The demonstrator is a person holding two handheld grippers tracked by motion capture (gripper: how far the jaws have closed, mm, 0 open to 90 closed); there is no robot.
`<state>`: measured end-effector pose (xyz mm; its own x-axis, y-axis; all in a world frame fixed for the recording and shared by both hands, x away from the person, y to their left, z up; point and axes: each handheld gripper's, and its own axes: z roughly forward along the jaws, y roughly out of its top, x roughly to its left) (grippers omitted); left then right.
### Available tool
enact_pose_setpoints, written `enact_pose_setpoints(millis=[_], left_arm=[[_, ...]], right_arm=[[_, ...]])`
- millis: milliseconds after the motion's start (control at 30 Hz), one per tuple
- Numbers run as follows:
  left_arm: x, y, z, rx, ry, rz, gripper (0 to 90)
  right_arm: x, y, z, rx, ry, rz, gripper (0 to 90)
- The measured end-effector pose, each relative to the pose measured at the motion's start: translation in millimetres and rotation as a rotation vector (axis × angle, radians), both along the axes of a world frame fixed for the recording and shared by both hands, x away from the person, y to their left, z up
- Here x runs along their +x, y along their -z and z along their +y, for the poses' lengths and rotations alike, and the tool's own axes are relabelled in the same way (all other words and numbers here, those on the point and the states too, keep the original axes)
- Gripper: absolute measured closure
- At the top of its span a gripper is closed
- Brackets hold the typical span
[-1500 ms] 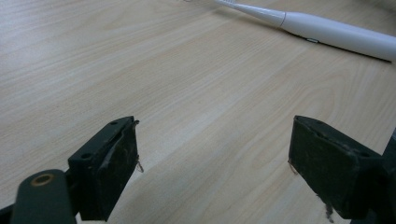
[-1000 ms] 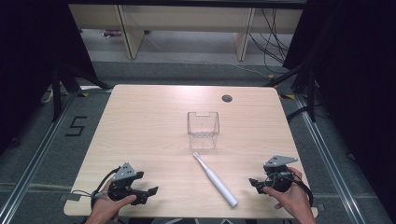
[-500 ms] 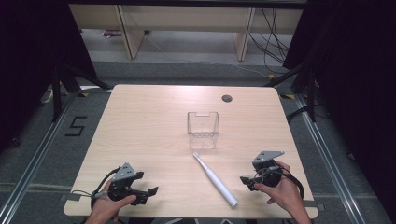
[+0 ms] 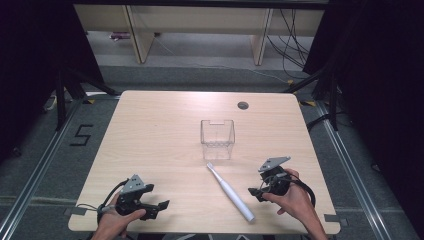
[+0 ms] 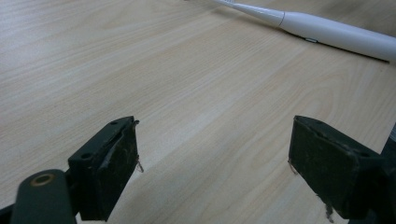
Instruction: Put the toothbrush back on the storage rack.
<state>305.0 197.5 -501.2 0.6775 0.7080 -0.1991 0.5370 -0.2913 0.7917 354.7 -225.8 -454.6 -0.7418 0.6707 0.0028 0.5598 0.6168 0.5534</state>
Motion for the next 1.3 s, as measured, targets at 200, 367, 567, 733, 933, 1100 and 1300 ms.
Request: enact_pose_setpoints(millis=[200, 367, 567, 733, 933, 1100, 1300], left_arm=[[0.4, 0.3, 0.2, 0.001, 0.006, 0.002, 15.0], [0.5, 0.4, -0.1, 0.001, 0.009, 0.005, 15.0], [0.7, 0.4, -0.1, 0.002, 0.010, 0.006, 15.0], [0.6, 0.0, 0.1, 0.003, 0.008, 0.005, 15.0], [0.2, 0.1, -0.4, 0.001, 0.002, 0.001, 15.0], [0.6, -0.1, -0.1, 0.001, 0.009, 0.005, 15.0], [0.2, -0.1, -0.2, 0.002, 0.004, 0.003, 15.0]], right_arm=[[2.9, 0.4, 9.6, -0.006, 0.005, 0.013, 30.5], [2.5, -2.3, 19.9, 0.004, -0.009, 0.038, 33.5], [7.6, -3.6, 31.6, 0.003, -0.038, 0.033, 36.6], [14.9, -4.6, 50.6, -0.022, -0.086, 0.065, 40.7], [19.3, -2.9, 66.4, -0.044, -0.125, 0.098, 44.3], [24.7, 2.8, 76.9, -0.088, -0.174, 0.118, 46.9], [26.4, 9.5, 84.2, -0.124, -0.192, 0.158, 47.1]])
